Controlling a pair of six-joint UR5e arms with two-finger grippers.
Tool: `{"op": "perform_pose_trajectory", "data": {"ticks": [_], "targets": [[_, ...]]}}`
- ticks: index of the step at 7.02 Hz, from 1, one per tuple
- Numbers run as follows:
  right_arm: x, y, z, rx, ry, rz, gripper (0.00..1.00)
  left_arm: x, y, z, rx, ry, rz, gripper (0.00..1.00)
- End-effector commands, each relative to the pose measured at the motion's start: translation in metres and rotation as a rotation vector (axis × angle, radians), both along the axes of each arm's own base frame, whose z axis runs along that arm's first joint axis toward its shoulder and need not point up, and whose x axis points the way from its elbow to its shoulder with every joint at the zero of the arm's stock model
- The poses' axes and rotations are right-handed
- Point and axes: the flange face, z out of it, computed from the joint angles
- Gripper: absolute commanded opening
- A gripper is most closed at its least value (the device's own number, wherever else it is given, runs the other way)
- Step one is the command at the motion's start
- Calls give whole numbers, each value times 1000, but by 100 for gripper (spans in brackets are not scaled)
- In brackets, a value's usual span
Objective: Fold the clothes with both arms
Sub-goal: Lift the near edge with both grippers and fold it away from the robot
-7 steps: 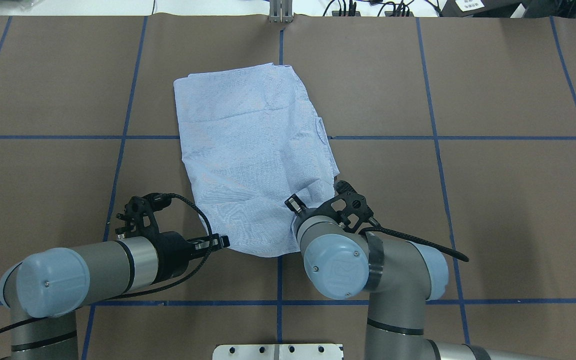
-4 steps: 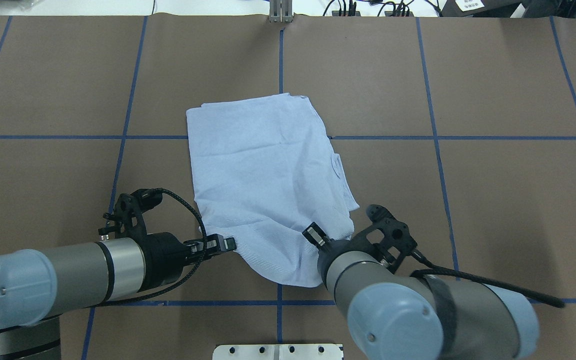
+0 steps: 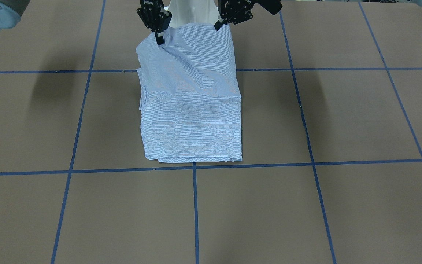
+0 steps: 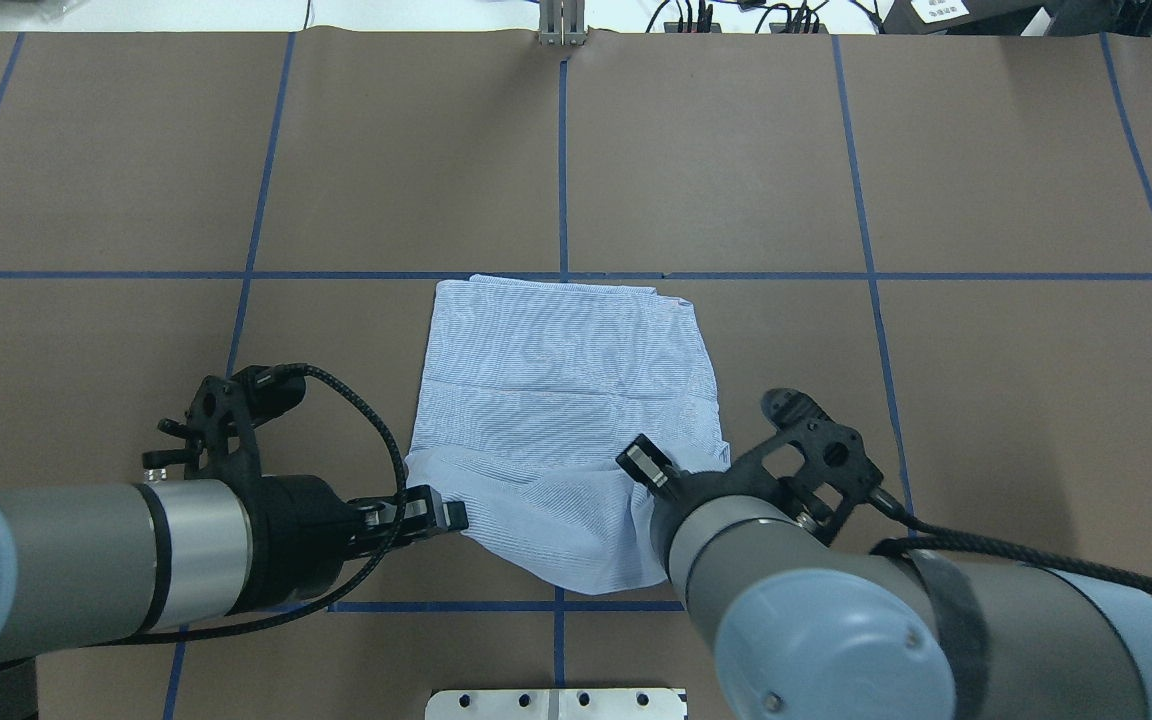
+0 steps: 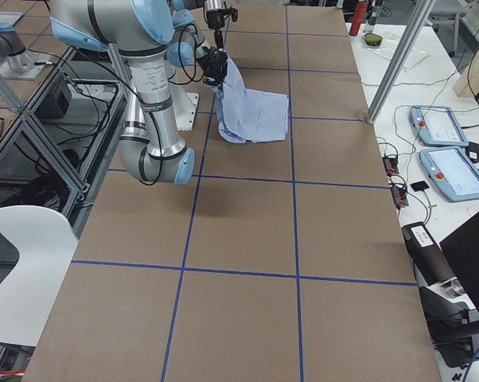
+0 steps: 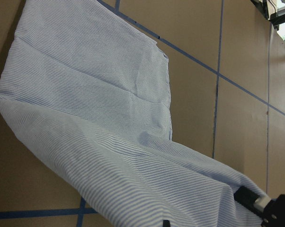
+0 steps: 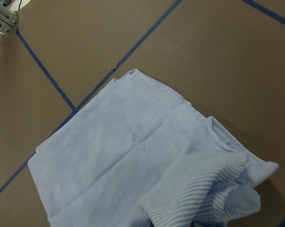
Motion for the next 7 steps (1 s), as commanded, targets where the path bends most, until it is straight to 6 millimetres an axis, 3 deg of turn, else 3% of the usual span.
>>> {"op": "perform_pose_trajectory", "data": {"ticks": [1, 3, 4, 6, 7], "targets": [[-31, -73, 6, 61, 29, 65, 0, 49, -66, 8, -19, -98, -94, 0], [-55, -154, 37, 81, 52, 68, 0, 64, -154, 21, 74, -214, -189, 0], [-85, -191, 48, 71, 90, 76, 0, 85, -200, 26, 82, -271, -221, 0], [-134, -229, 77, 70, 140, 64, 0, 116, -259, 53, 111, -398, -235, 0], [-144, -240, 94, 67, 151, 50, 0, 137, -281, 83, 132, -429, -230, 0]]}}
